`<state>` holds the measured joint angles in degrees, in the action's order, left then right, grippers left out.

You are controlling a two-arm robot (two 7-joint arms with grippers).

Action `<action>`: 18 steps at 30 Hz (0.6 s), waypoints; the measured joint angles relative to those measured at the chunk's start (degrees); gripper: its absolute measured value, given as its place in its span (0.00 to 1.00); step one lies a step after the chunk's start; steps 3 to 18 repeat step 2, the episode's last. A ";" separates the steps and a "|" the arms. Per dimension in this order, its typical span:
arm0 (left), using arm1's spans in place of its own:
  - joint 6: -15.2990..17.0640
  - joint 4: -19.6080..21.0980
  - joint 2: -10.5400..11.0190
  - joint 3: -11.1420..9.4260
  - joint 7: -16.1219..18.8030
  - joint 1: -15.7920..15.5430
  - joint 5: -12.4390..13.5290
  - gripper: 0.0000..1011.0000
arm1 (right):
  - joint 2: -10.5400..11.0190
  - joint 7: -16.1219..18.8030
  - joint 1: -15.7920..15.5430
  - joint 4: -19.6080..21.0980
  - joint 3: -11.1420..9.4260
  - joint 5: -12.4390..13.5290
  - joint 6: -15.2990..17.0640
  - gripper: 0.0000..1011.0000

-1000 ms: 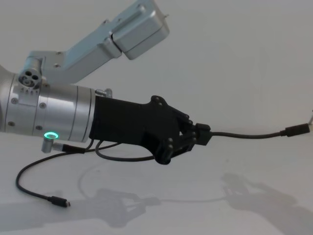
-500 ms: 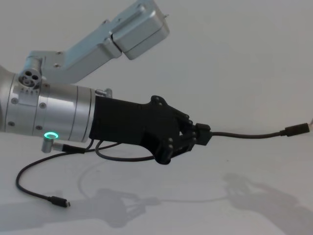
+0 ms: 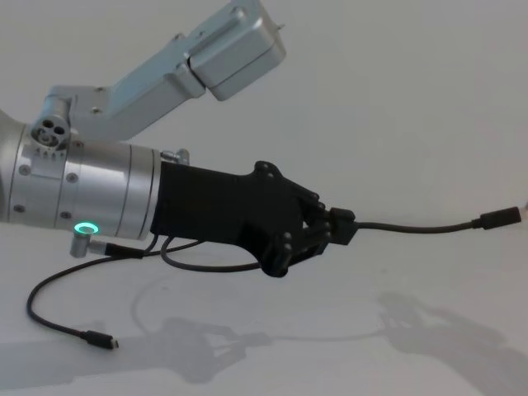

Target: Pick up the data cable with the one hand.

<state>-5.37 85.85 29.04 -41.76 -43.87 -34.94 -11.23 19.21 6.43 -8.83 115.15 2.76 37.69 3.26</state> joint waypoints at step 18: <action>0.00 0.00 0.00 0.00 0.00 0.00 0.00 0.05 | 0.00 0.01 0.00 -0.01 0.00 0.00 0.00 0.27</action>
